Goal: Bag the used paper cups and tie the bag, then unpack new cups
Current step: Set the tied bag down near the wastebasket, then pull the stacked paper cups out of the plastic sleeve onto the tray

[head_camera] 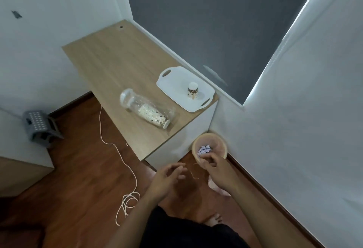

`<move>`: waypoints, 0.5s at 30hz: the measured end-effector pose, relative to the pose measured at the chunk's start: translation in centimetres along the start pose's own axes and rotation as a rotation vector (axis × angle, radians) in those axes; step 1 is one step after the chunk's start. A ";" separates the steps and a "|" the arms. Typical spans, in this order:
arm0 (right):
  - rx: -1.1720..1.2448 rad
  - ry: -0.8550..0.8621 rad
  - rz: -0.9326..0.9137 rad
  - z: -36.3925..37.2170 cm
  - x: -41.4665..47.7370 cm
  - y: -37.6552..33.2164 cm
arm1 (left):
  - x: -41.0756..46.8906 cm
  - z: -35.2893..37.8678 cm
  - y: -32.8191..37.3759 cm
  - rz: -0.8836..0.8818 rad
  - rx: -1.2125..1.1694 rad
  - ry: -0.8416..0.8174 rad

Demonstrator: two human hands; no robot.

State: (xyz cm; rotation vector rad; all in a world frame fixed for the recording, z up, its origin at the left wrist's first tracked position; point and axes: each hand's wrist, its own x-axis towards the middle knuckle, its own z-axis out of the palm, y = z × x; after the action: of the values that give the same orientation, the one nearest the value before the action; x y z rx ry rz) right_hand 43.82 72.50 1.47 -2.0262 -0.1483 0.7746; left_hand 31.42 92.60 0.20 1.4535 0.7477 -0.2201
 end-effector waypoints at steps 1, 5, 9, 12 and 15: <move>0.018 0.012 -0.006 0.7 0.2 -1.0 | 0.3 -0.9 0.3 0.009 -0.009 -0.014; 0.046 0.074 -0.003 4.3 2.6 -4.7 | 2.2 -6.4 1.6 0.028 -0.027 -0.060; 0.025 0.113 -0.003 8.0 4.8 -8.1 | 4.6 -12.8 2.1 0.058 -0.101 -0.036; 0.013 0.136 0.011 10.4 6.3 -10.0 | 6.7 -17.5 2.2 0.056 -0.110 -0.017; 0.021 0.155 0.044 12.6 7.6 -11.5 | 8.5 -21.1 3.0 0.008 -0.080 -0.028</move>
State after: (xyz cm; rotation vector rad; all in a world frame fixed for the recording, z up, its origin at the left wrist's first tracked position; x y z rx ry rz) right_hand 44.83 91.12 2.58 -2.0662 -0.0072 0.6405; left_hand 32.68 115.49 -1.04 1.3746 0.7201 -0.2013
